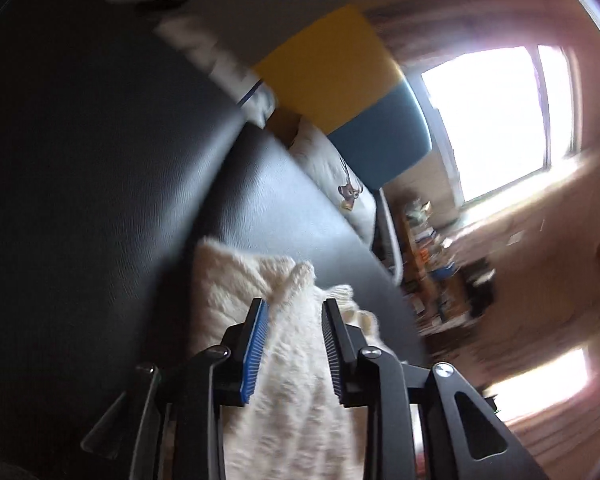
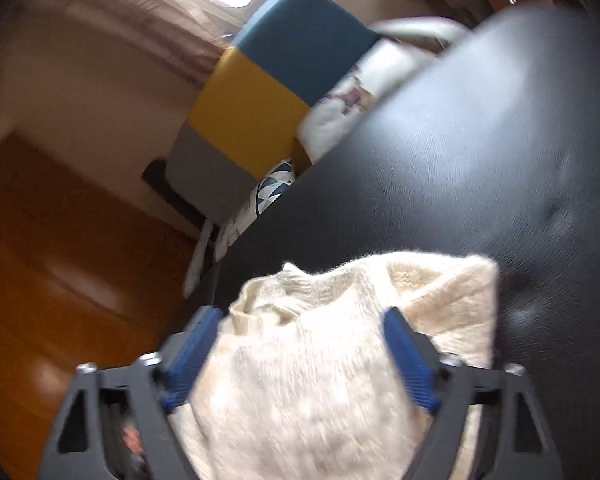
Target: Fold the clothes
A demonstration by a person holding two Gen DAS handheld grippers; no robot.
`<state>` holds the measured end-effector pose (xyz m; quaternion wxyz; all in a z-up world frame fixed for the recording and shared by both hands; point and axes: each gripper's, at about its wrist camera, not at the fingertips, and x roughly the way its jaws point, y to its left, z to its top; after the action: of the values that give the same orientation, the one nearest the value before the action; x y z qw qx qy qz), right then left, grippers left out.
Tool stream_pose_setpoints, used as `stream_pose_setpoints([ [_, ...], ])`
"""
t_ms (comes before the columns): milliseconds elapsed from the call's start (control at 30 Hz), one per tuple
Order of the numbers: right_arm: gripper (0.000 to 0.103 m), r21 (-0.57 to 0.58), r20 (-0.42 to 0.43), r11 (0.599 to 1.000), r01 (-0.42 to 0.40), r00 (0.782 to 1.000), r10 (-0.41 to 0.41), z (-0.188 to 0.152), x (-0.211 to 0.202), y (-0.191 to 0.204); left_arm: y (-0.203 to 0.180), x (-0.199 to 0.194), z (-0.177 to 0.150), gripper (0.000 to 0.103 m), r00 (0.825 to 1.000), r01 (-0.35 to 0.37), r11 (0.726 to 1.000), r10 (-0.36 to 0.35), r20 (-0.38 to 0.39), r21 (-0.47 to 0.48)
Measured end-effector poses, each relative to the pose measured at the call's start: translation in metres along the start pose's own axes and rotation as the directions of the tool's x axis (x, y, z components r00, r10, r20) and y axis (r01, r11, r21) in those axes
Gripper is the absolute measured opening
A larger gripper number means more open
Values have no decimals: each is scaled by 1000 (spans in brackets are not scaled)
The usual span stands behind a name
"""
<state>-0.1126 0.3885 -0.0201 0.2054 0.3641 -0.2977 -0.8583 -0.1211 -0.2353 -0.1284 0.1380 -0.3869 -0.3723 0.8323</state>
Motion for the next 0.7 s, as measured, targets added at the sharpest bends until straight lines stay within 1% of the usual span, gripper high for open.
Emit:
stream_pose_setpoints([
  [33, 103, -59, 7, 998, 31, 1000, -30, 0, -5, 4, -5, 4, 2, 31, 1000, -17, 999, 17, -9, 40],
  [100, 103, -171, 13, 980, 102, 995, -102, 2, -13, 12, -13, 12, 5, 32, 999, -41, 993, 44, -29, 112],
  [167, 103, -233, -30, 962, 145, 987, -156, 6, -11, 14, -21, 22, 4, 33, 997, -46, 986, 55, -54, 161],
  [233, 103, -258, -106, 955, 145, 979, -177, 7, 1, 13, -27, 31, 2, 34, 994, -60, 977, 77, -74, 207],
  [300, 103, -299, -172, 941, 156, 961, -214, 6, 17, 14, -29, 39, 0, 35, 990, -92, 966, 114, -80, 240],
  [400, 102, -357, -217, 918, 173, 940, -262, 0, 38, 16, -29, 39, -8, 35, 986, -113, 952, 142, -86, 284],
  [433, 96, -377, -234, 910, 173, 933, -275, -2, 44, 16, -27, 38, -12, 35, 984, -113, 946, 148, -94, 304],
  [467, 74, -413, -251, 893, 180, 920, -302, -6, 51, 17, -26, 36, -17, 35, 983, -114, 939, 154, -102, 324],
  [500, 55, -444, -257, 874, 196, 907, -334, -11, 56, 18, -27, 37, -21, 34, 980, -117, 931, 164, -110, 346],
  [533, 46, -470, -258, 856, 214, 894, -365, -16, 61, 19, -29, 39, -24, 33, 977, -122, 921, 176, -116, 370],
  [567, 37, -479, -253, 850, 221, 892, -374, -19, 62, 21, -33, 40, -27, 24, 975, -126, 910, 187, -120, 395],
  [633, 30, -486, -239, 843, 229, 894, -380, -23, 60, 26, -39, 38, -30, 11, 972, -148, 891, 210, -102, 428],
  [667, 25, -498, -234, 835, 232, 891, -388, -25, 58, 30, -42, 34, -30, 9, 974, -148, 888, 207, -90, 435],
  [700, 25, -512, -230, 826, 236, 889, -396, -27, 57, 34, -45, 31, -31, 8, 976, -149, 885, 203, -78, 442],
])
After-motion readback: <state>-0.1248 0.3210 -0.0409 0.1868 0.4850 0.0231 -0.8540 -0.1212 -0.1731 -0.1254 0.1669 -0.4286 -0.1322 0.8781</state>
